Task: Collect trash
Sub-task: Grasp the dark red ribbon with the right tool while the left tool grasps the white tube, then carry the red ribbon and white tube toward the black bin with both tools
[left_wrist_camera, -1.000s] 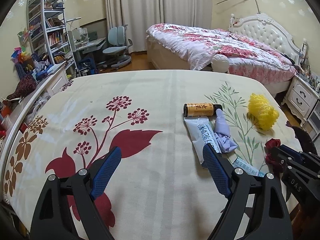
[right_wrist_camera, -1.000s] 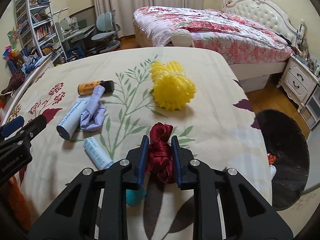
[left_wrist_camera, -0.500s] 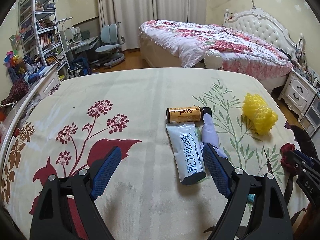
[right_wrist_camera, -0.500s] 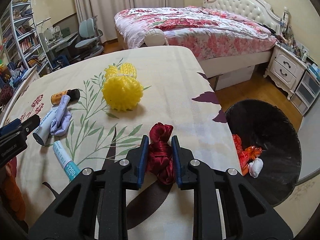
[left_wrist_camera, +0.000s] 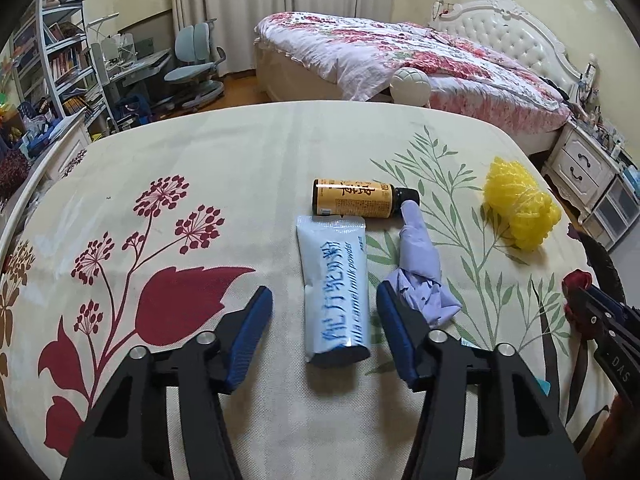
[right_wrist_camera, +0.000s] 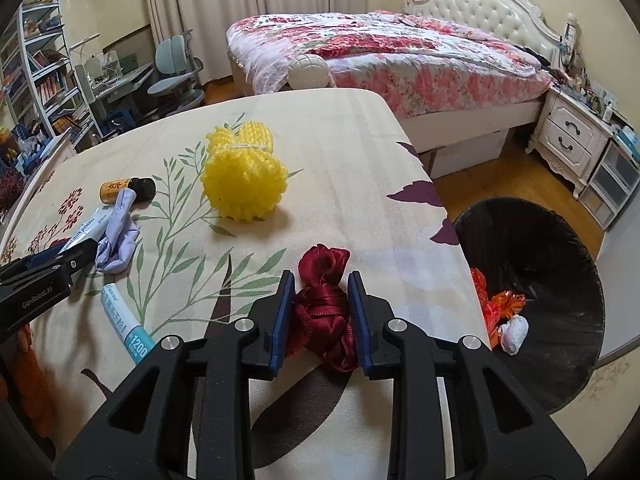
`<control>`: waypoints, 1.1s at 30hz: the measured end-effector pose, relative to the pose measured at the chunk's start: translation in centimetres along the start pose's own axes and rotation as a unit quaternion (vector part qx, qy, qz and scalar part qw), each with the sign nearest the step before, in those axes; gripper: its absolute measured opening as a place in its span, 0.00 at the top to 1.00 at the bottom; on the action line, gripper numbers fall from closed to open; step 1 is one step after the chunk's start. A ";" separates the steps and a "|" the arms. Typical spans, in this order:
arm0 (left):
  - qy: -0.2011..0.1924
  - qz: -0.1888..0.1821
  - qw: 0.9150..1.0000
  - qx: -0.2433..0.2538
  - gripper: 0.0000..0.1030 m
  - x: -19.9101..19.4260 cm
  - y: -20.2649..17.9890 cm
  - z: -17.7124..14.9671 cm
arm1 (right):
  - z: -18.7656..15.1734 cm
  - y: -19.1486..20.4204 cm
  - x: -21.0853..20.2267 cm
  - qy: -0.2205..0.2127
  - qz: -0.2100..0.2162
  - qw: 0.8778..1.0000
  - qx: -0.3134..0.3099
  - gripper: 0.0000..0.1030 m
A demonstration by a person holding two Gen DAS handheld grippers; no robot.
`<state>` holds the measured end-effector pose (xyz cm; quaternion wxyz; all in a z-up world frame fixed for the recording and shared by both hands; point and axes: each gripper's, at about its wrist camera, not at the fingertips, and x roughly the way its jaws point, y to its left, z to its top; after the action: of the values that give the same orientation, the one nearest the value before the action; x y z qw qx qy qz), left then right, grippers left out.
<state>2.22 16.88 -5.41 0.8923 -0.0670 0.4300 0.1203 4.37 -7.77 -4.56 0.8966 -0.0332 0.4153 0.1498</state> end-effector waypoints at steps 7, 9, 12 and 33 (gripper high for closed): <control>-0.006 0.006 1.000 0.009 0.72 -0.2 0.4 -0.7 | -0.4 0.0 -0.1 0.003 0.005 1.000 0.002 0.71; -0.009 0.003 1.000 0.007 0.75 -0.4 0.6 -0.9 | -0.4 0.0 -0.2 0.003 0.006 1.000 0.003 0.71; -0.013 0.001 1.000 0.007 0.77 -0.8 0.7 -1.2 | -0.5 0.1 -0.2 0.003 0.006 1.000 0.003 0.71; -0.038 -0.013 0.999 0.002 0.80 -3.9 -0.2 -2.6 | -1.9 -0.6 -2.9 -0.020 0.007 1.000 0.005 0.76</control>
<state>-2.06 15.49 -3.96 0.9096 -0.0662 0.3951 0.1101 1.33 -9.38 -3.65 0.9037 -0.0230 0.3986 0.1549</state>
